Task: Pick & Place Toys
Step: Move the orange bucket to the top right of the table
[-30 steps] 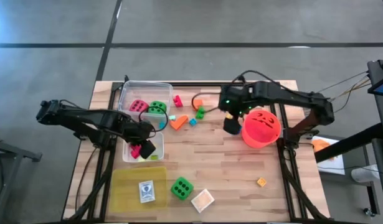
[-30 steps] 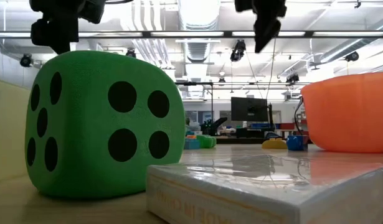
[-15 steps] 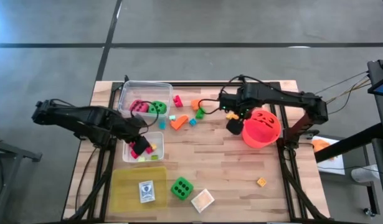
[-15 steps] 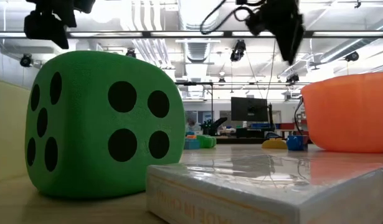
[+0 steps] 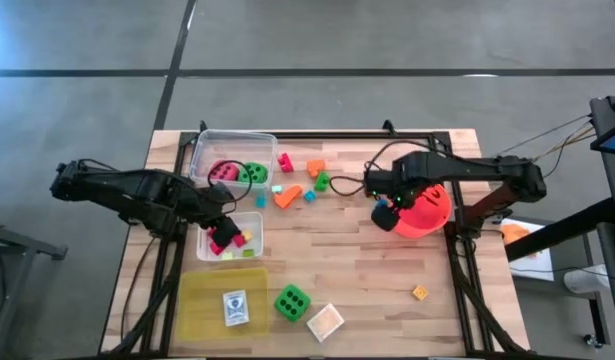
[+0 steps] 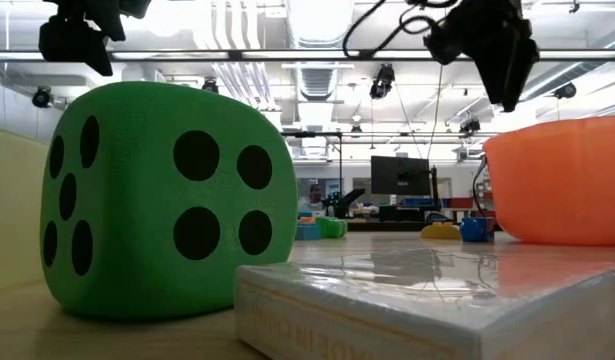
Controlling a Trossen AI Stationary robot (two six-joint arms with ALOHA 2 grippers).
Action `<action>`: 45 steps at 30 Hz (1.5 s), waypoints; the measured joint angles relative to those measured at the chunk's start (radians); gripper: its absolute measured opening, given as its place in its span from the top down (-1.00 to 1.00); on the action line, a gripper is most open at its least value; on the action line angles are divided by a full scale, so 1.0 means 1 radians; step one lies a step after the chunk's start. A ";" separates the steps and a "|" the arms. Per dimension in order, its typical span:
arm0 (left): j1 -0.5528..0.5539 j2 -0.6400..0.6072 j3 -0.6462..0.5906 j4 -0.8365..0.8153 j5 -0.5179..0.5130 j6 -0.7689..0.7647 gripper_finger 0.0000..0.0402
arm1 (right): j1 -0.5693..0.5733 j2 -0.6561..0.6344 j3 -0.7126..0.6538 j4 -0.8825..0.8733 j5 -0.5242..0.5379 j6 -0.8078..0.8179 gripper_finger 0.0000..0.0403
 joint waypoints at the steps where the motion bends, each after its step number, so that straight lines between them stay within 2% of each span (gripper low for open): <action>1: 0.000 0.000 0.000 0.000 0.000 0.000 -0.19 | 0.020 -0.008 -0.002 0.020 0.001 -0.022 -0.36; 7: 0.000 0.000 0.000 0.000 0.000 0.003 -0.19 | 0.110 -0.034 -0.010 0.053 -0.053 -0.115 0.10; 12: 0.000 0.000 0.000 0.000 0.000 0.003 -0.19 | 0.133 -0.035 -0.072 0.049 -0.159 -0.143 0.57; 16: 0.000 0.000 0.000 0.000 0.000 0.003 -0.19 | 0.137 -0.041 -0.132 0.046 -0.185 -0.146 0.91; 21: 0.000 0.000 0.000 0.000 0.000 0.000 -0.19 | 0.137 -0.069 -0.184 0.046 -0.188 -0.139 0.93; 26: 0.000 0.000 0.000 0.000 0.000 -0.001 -0.19 | 0.141 -0.109 -0.258 0.045 -0.239 -0.135 0.96; 32: 0.000 0.000 0.000 0.000 0.000 0.000 -0.19 | 0.145 -0.157 -0.318 0.046 -0.234 -0.132 0.96; 38: 0.000 0.000 0.000 0.000 -0.004 0.000 -0.19 | 0.143 -0.159 -0.361 0.050 -0.167 -0.133 0.96; 45: 0.000 0.000 0.000 0.000 -0.007 0.000 -0.19 | 0.104 -0.118 -0.366 0.053 -0.023 -0.113 0.96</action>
